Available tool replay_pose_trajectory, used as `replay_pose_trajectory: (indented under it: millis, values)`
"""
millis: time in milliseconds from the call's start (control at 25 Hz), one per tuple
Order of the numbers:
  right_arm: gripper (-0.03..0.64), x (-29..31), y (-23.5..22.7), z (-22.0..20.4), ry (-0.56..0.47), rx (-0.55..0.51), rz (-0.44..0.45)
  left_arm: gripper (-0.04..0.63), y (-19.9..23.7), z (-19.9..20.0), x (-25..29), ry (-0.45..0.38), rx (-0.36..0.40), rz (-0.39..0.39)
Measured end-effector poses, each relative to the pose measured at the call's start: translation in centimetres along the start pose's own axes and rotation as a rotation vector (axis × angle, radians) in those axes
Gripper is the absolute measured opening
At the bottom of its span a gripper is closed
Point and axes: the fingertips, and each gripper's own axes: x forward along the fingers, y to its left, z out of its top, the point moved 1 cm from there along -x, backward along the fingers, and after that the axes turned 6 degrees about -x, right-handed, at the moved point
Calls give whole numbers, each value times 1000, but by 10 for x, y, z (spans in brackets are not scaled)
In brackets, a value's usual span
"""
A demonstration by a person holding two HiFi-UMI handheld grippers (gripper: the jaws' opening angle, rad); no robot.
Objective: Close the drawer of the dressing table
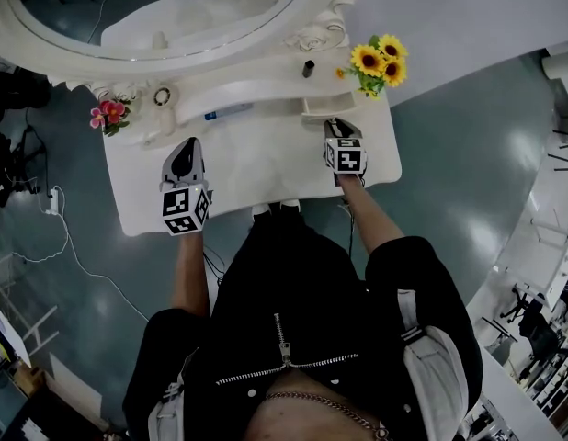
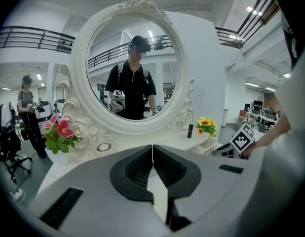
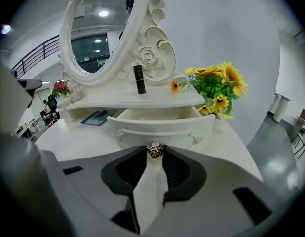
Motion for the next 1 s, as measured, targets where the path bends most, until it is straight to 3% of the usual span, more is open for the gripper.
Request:
replay_pose_trajectory:
  millis: [1000]
  values:
    - [104,48,-12,28,23,17,25,21,32,-13,-26,13,-41,119]
